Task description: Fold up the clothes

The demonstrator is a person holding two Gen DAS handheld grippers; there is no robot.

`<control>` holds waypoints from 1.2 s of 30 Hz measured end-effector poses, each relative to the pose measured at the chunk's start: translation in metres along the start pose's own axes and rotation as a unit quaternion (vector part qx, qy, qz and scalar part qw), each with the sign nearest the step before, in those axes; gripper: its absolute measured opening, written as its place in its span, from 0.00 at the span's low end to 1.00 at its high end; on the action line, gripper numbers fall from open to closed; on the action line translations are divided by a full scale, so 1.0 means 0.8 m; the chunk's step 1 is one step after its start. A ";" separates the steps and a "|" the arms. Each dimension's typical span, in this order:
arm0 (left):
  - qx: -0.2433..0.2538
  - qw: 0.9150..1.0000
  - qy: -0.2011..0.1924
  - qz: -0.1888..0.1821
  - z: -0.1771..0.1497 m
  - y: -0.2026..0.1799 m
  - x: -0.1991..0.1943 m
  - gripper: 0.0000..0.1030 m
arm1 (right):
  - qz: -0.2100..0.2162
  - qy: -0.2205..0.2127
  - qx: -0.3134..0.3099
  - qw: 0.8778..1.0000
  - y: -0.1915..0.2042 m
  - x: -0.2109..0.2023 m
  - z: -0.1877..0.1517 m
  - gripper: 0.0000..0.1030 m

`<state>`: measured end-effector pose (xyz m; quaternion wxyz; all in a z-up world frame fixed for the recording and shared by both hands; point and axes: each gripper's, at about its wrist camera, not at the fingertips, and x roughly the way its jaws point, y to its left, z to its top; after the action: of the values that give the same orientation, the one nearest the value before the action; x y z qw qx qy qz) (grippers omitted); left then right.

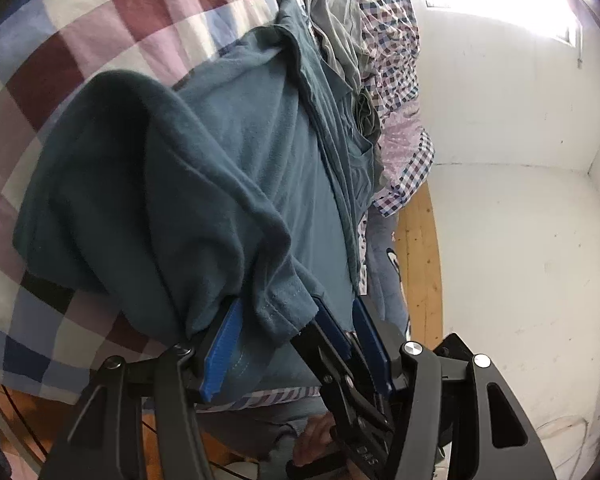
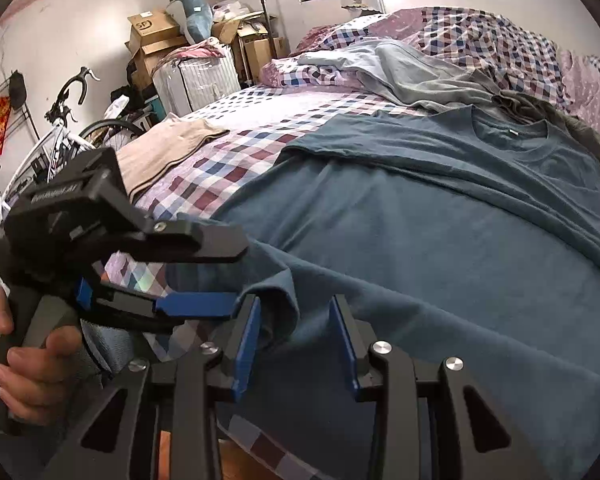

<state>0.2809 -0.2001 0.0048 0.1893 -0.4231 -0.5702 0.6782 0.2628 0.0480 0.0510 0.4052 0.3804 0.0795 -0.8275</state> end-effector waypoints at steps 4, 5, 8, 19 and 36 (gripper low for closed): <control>-0.013 1.000 0.001 -0.010 0.002 0.003 0.017 0.59 | 0.002 0.008 -0.012 1.000 0.005 0.007 0.002 0.04; -0.017 1.000 0.001 -0.014 0.002 0.004 0.018 0.59 | 0.004 0.009 -0.020 1.000 0.008 0.007 0.001 0.03; -0.031 0.999 0.001 -0.033 0.006 0.006 0.030 0.58 | 0.009 0.015 -0.041 0.999 0.019 0.007 -0.001 0.03; -0.032 0.996 -0.015 -0.080 0.007 -0.009 0.035 0.57 | 0.012 0.039 -0.066 0.997 0.030 0.012 -0.010 0.03; -0.027 1.000 0.008 -0.004 0.011 -0.006 0.061 0.31 | 0.031 0.040 -0.065 0.997 0.035 0.011 -0.011 0.04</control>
<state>0.2445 -0.1680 -0.0084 0.1854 -0.4313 -0.5887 0.6580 0.2845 0.0283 0.0441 0.4513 0.3885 0.1376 -0.7915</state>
